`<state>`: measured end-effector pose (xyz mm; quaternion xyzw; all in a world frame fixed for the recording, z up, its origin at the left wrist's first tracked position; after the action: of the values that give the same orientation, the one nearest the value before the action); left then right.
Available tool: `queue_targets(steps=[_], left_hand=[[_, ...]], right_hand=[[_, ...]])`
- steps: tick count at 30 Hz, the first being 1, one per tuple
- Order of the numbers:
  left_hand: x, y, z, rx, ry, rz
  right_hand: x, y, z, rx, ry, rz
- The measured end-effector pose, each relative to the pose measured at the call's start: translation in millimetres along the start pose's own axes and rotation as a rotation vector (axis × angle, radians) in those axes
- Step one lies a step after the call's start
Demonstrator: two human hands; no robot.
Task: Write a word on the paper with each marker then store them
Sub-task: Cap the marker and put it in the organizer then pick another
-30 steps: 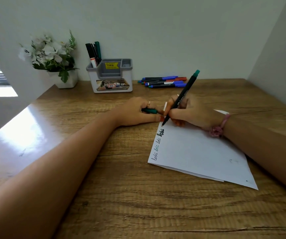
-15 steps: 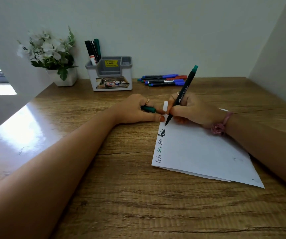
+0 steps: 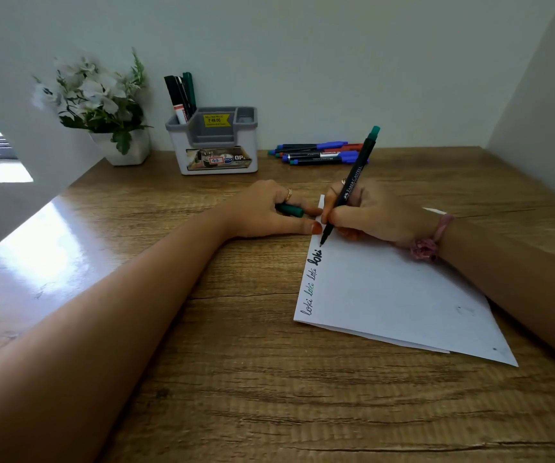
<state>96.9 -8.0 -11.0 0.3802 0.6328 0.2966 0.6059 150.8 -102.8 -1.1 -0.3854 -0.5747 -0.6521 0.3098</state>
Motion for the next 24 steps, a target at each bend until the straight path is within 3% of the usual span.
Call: queue_targets(steps=[24], left_hand=[[5, 4, 2, -0.041, 0.026, -0.012]], right_hand=[[-2, 2, 2, -0.013, 0.045, 0.007]])
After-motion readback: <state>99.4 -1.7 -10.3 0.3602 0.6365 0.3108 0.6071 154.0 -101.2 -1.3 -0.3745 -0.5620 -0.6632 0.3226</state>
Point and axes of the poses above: each hand's wrist, its own z-axis towards the middle knuckle, its own y-axis out of the back of the hand, x = y × z, the point moved 8 cm from there along z, towards the middle knuckle, and after that the axes turned 12 degrees about x, right-handed, at the moved point
